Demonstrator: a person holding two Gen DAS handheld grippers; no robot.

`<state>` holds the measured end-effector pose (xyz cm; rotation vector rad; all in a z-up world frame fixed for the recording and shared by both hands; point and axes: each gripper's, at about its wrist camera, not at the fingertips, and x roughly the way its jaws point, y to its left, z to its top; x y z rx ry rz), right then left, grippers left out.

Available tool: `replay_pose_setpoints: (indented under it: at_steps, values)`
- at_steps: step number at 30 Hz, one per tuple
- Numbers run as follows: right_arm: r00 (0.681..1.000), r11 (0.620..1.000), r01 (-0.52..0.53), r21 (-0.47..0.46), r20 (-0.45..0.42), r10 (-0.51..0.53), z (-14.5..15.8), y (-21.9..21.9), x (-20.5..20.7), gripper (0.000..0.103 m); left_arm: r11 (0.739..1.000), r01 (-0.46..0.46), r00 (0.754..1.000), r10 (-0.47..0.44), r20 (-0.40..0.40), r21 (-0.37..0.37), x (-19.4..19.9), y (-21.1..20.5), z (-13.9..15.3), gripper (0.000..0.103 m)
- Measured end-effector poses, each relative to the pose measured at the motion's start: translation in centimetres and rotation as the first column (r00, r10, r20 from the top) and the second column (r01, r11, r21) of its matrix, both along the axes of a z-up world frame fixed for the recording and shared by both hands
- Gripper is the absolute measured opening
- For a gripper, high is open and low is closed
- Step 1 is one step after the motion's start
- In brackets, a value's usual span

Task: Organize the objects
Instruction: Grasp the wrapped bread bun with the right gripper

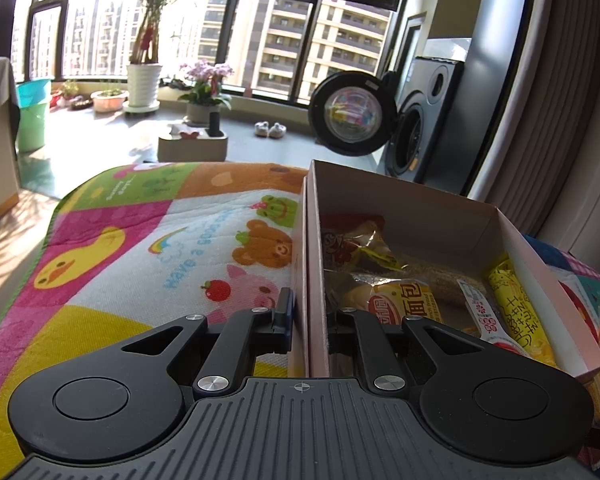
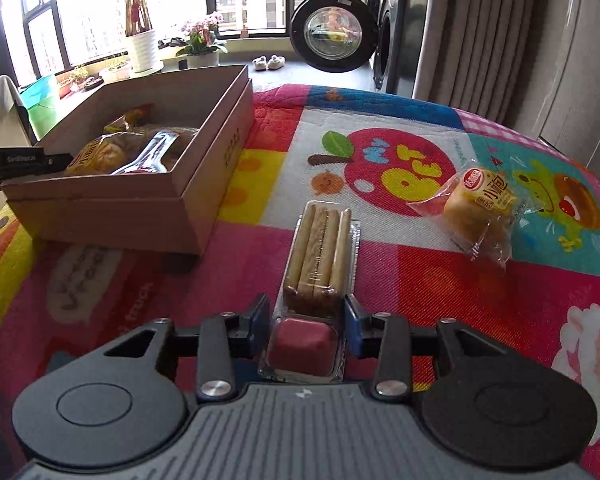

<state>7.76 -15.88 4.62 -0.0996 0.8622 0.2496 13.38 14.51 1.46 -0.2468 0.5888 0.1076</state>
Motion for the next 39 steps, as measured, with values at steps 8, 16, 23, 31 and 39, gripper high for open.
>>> replay_pose_setpoints:
  at_steps: [8, 16, 23, 31, 39]
  values:
    - [0.976, 0.985, 0.17, 0.012, 0.134, -0.17, 2.6, -3.7, 1.0, 0.074, 1.0, -0.001, 1.0, 0.001, 0.001, -0.002, 0.0, 0.0, -0.1, 0.013]
    - [0.906, 0.91, 0.411, 0.044, 0.091, -0.414, -0.1, -8.9, 8.7, 0.097, 1.0, -0.001, 1.0, 0.001, 0.001, -0.001, 0.1, -0.1, -0.1, 0.014]
    - [0.913, 0.915, 0.395, 0.076, 0.079, -0.401, -1.5, -9.2, 10.3, 0.071, 1.0, -0.006, 1.0, 0.006, 0.011, 0.009, 0.2, -0.2, -0.2, 0.013]
    - [0.932, 0.935, 0.347, 0.074, 0.084, -0.352, 1.3, -8.9, 5.4, 0.064, 1.0, -0.007, 1.0, 0.007, 0.009, 0.01, 0.3, -0.1, -0.3, 0.013]
    - [0.955, 0.952, 0.287, 0.107, 0.041, -0.292, 4.0, -5.9, -0.5, 0.064, 1.0, -0.005, 1.0, 0.005, 0.009, 0.004, 0.3, 0.0, -0.3, 0.013]
